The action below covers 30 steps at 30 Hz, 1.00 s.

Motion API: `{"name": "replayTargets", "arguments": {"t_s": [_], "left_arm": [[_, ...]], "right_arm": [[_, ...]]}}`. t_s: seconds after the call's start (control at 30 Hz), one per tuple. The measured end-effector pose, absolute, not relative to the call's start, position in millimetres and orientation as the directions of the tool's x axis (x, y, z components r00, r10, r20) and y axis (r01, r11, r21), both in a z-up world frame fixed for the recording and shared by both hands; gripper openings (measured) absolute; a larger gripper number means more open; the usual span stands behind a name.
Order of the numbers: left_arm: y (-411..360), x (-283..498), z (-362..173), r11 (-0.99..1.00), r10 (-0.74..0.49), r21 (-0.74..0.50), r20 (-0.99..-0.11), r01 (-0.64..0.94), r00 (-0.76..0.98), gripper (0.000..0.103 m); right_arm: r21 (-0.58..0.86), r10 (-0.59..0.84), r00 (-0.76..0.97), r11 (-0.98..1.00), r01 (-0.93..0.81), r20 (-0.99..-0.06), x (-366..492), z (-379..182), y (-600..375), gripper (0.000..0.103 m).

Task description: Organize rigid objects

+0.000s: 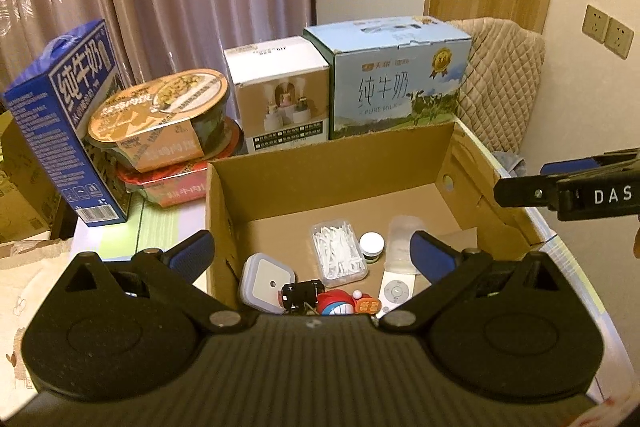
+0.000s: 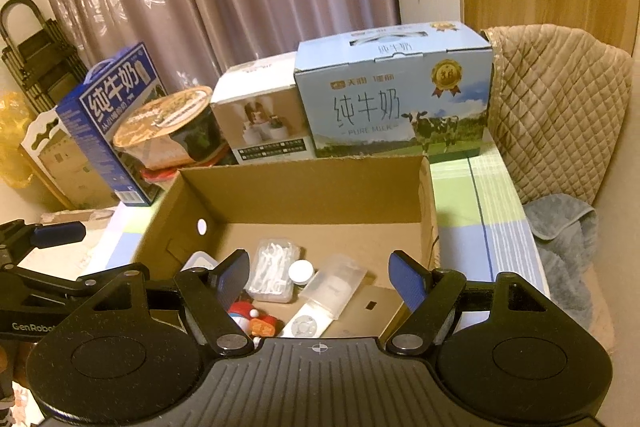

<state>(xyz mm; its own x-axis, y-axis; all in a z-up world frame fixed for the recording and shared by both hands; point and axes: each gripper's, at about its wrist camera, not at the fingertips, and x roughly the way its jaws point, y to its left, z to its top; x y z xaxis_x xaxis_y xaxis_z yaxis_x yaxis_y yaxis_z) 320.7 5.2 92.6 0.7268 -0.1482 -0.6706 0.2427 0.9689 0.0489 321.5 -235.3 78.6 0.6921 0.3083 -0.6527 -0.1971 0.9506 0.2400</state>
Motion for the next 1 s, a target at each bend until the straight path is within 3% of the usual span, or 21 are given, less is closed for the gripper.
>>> {"name": "replayTargets", "arguments": {"t_s": [1.0], "left_arm": [[12, 166, 132, 0.996, -0.056, 0.024, -0.566, 0.085, 0.822, 0.102]], "right_arm": [[0.206, 0.288, 0.814, 0.956, -0.21, -0.505, 170, 114, -254, 0.074]]}}
